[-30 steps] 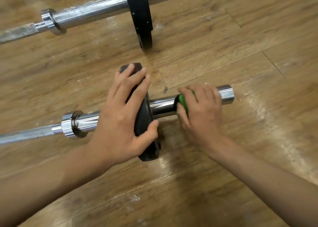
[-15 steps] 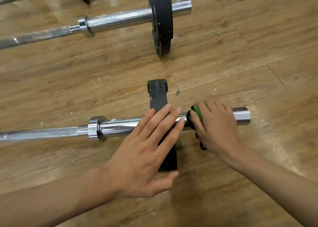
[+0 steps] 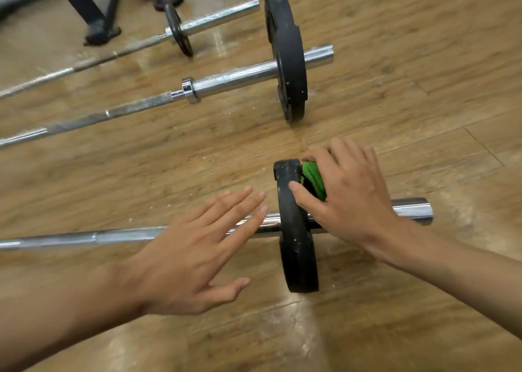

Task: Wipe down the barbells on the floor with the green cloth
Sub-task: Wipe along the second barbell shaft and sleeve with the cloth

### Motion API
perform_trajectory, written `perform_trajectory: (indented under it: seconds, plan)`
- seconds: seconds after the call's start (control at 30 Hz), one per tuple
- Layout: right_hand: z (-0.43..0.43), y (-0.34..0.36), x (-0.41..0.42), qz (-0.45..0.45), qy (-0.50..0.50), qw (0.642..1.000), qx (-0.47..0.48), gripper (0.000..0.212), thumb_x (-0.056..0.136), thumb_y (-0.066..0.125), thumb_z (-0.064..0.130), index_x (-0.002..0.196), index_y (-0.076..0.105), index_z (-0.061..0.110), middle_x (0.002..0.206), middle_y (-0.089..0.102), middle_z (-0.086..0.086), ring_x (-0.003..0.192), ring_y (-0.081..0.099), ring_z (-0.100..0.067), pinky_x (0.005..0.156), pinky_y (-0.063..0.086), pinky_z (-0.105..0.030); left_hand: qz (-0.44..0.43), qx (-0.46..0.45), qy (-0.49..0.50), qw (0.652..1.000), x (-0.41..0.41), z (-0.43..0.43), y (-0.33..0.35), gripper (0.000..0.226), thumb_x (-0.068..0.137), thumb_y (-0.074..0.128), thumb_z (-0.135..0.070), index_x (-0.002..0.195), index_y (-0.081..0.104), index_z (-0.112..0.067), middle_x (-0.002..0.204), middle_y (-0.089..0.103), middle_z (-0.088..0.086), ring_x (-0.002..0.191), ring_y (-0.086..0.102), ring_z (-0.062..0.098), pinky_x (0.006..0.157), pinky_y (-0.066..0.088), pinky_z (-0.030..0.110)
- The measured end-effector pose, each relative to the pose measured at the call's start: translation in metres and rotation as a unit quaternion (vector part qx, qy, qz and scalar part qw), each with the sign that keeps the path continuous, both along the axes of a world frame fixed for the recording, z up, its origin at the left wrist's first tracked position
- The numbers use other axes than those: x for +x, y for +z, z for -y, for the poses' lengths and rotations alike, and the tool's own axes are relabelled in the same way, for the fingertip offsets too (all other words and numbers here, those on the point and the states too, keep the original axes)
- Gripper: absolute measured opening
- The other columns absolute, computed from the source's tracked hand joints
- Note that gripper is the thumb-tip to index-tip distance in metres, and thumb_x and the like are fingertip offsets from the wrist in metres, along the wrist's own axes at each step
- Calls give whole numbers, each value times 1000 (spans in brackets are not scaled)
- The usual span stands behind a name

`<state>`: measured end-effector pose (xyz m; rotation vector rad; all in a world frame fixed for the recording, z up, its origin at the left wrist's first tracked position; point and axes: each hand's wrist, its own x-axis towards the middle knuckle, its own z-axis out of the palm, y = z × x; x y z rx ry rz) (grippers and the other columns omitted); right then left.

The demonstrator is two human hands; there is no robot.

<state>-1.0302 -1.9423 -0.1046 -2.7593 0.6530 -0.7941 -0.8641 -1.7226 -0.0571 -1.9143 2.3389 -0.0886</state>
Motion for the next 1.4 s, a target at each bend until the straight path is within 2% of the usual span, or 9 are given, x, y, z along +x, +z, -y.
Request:
perform_trajectory:
  seconds: [0.4,0.5,0.63,0.8,0.93,1.1,1.2,1.3,1.4]
  plan:
    - [-32,54,93,-30,125,989,-78,60,92,42,68,112,57,13,103,50,-8,94,43,-27,86,34,-43,59,-4,177,982,45,-64,-18,86,104,32,-64,161,30,1,168,28,20,157,24,34,127,11,39]
    - [-39,66,115,-82,69,991,-80,59,92,35,69,111,50,15,103,43,-6,94,36,-25,85,29,-42,69,20,129,989,67,-68,-30,92,102,32,-68,160,29,3,167,28,23,157,25,37,127,14,43]
    - [-50,76,137,-124,9,992,-29,36,92,25,53,103,35,21,104,39,-4,95,32,-23,82,21,-39,54,27,55,997,96,-64,-54,97,99,35,-72,162,25,2,168,25,22,157,24,37,124,20,48]
    - [-91,47,155,-172,-81,977,93,42,94,24,44,116,47,17,113,47,-5,101,37,-24,93,30,-43,-16,10,83,996,135,-46,-82,93,104,21,-72,162,26,1,167,29,21,156,27,35,124,17,42]
    - [-120,5,155,-238,-177,940,171,35,105,32,39,127,48,16,130,52,-9,118,43,-26,102,31,-43,-77,28,94,992,147,-27,-103,96,103,9,-75,164,22,-2,169,25,19,158,23,32,124,10,38]
    - [-147,-44,147,-180,-193,934,241,26,100,37,31,119,45,16,113,46,3,108,45,-20,104,31,-40,-116,58,88,988,149,-24,-129,110,93,-2,-85,165,15,-4,171,21,18,160,18,29,127,11,41]
    - [-158,-65,138,-150,-170,956,184,39,98,30,32,118,56,11,117,55,-4,112,49,-24,110,34,-44,-136,68,82,985,149,-29,-140,110,95,6,-85,163,24,0,166,32,22,156,27,34,126,11,38]
    - [-160,-81,121,-137,-157,971,114,39,104,37,29,126,63,10,141,55,-15,136,46,-32,125,17,-46,-108,26,60,992,146,-30,-143,108,99,18,-82,156,36,8,157,44,27,149,40,39,123,9,37]
    - [-157,-86,106,-116,-204,968,87,40,105,39,26,131,64,8,142,56,-15,139,45,-30,128,12,-43,-101,33,59,993,145,-32,-144,113,95,19,-87,158,31,6,159,42,25,152,34,37,125,11,41]
